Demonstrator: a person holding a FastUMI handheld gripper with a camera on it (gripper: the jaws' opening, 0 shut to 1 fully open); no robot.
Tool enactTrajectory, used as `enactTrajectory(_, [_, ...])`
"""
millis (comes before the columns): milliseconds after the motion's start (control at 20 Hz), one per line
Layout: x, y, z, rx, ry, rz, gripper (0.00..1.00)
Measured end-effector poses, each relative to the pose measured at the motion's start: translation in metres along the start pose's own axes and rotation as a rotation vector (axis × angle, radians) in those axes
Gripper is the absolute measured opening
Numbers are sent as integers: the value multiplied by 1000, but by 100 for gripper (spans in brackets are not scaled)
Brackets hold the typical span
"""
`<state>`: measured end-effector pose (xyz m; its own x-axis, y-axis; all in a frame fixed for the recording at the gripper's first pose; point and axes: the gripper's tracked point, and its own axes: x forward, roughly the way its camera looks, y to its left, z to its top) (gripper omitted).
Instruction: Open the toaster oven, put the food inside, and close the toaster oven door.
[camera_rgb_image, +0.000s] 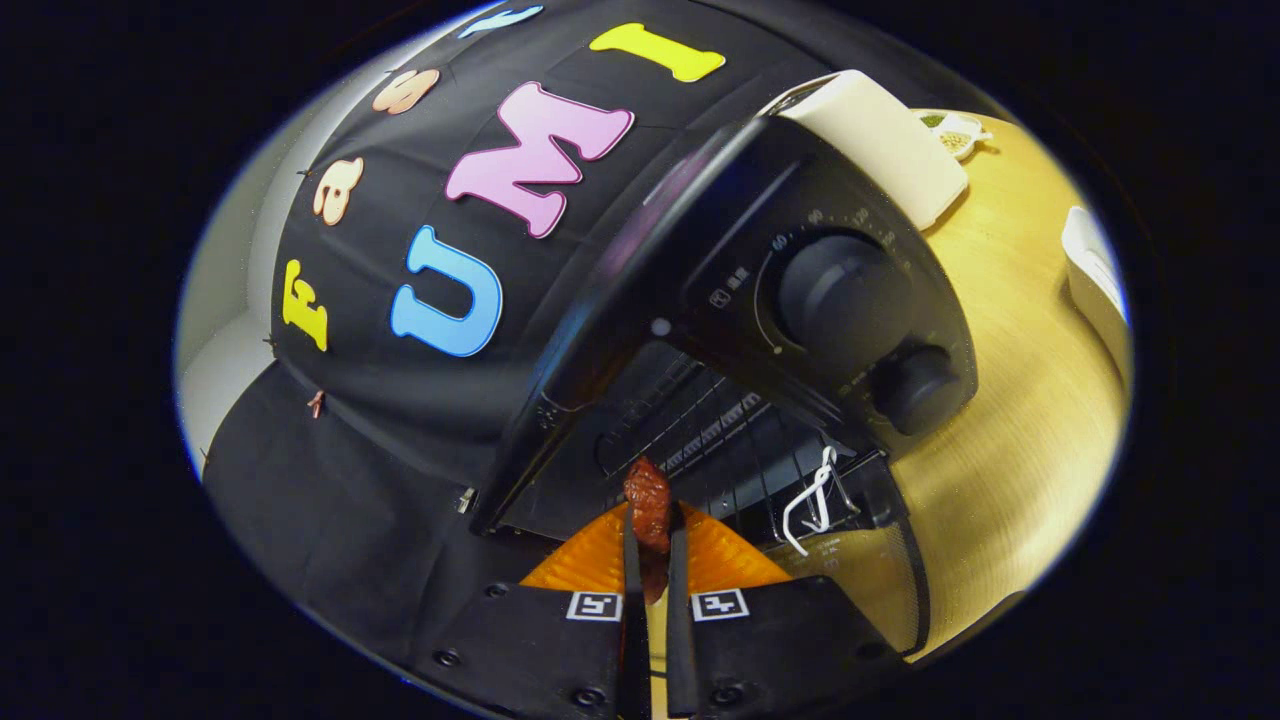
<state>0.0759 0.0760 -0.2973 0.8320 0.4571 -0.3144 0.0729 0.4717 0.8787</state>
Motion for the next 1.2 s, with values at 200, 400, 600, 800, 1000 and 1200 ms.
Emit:
enactTrajectory(200, [18, -7, 4, 42, -17, 34, 11])
enactTrajectory(400, [18, -22, 20, -34, -89, -52, 15])
enactTrajectory(600, [10, -16, 22, -118, -121, -52, 44])
enactTrajectory(800, [2, -6, 28, -144, -150, -33, 84])
enactTrajectory(1000, [-10, -11, 38, -214, -173, -78, 98])
enactTrajectory(1200, [-22, -11, 40, -244, -165, -96, 98])
